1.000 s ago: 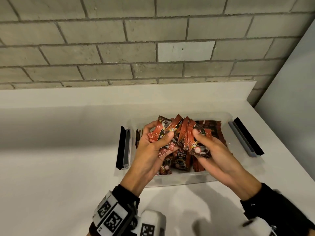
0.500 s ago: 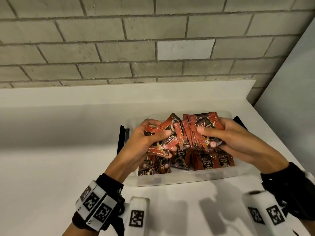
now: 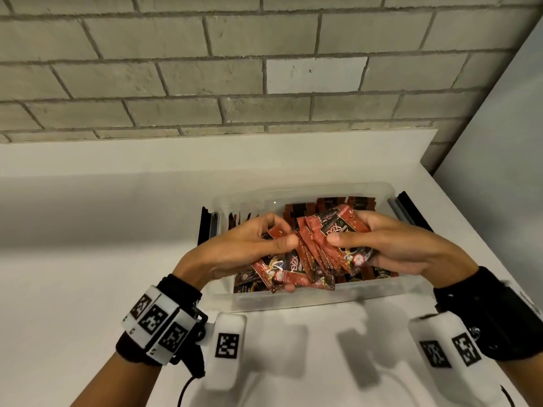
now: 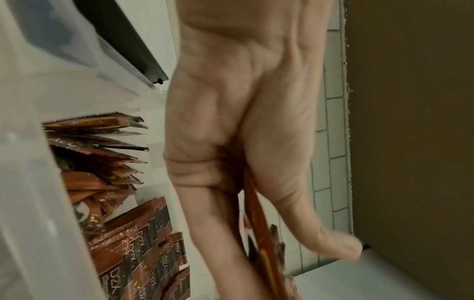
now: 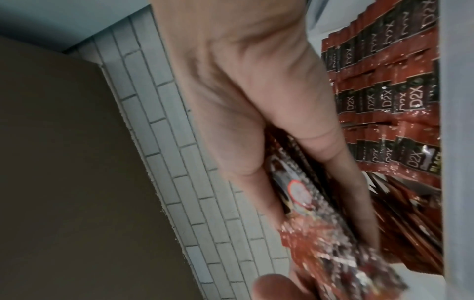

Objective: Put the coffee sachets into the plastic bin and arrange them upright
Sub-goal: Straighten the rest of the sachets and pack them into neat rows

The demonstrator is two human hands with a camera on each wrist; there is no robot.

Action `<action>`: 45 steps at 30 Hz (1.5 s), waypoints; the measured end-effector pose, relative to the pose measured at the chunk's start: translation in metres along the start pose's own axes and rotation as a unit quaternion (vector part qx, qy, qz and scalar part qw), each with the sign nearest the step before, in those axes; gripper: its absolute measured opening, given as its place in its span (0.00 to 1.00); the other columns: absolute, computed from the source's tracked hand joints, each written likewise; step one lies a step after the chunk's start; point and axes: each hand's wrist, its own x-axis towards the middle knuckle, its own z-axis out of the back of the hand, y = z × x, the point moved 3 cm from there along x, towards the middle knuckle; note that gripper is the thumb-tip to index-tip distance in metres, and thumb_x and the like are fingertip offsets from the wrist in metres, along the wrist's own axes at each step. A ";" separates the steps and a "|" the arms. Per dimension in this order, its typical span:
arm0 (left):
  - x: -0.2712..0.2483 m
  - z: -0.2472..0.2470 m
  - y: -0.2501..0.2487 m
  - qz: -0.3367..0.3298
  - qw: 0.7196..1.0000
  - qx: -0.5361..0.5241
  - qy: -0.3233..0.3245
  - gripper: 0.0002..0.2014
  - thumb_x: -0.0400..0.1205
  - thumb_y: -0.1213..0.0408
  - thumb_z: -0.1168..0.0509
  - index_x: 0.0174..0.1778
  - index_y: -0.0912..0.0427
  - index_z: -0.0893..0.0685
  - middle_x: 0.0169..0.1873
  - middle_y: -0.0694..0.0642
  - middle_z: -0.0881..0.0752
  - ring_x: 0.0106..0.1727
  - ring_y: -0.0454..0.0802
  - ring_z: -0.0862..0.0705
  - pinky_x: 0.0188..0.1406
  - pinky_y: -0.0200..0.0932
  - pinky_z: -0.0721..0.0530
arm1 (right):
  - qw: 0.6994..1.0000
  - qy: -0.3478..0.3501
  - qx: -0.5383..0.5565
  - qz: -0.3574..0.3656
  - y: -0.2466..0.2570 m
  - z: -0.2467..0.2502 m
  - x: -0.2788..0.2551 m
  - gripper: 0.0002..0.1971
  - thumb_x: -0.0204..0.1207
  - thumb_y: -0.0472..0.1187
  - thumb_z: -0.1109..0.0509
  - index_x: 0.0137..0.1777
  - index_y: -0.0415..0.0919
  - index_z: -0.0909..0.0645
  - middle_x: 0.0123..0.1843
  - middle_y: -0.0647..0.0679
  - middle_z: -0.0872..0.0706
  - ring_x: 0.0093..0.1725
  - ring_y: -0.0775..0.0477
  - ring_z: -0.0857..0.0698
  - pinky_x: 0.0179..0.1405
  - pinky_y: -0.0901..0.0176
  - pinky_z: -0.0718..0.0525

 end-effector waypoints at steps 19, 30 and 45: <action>0.010 -0.005 -0.002 0.009 0.984 -0.067 -0.163 0.39 0.75 0.29 0.53 0.69 0.57 0.28 0.57 0.60 0.17 0.48 0.49 0.12 0.44 0.46 0.12 | 0.962 -0.175 0.210 0.027 -0.029 -0.015 0.011 0.25 0.66 0.38 0.25 0.64 0.37 0.21 0.56 0.43 0.10 0.57 0.45 0.12 0.53 0.53 0.12; 0.005 -0.035 -0.004 -0.037 0.989 -0.125 -0.069 0.29 0.79 0.71 0.32 0.74 0.52 0.34 0.64 0.53 0.17 0.63 0.49 0.16 0.58 0.45 0.15 | 0.984 -0.112 0.121 0.069 -0.020 -0.035 0.020 0.22 0.77 0.48 0.31 0.70 0.56 0.30 0.55 0.56 0.10 0.56 0.58 0.12 0.47 0.62 0.12; 0.032 -0.024 -0.059 -0.184 0.966 -0.043 -0.178 0.24 0.82 0.74 0.39 0.71 0.57 0.40 0.59 0.60 0.18 0.58 0.49 0.16 0.61 0.53 0.16 | 0.901 -0.204 -0.238 0.301 0.070 -0.028 0.030 0.33 0.86 0.43 0.43 0.83 0.59 0.59 0.75 0.72 0.33 0.65 0.72 0.28 0.58 0.83 0.28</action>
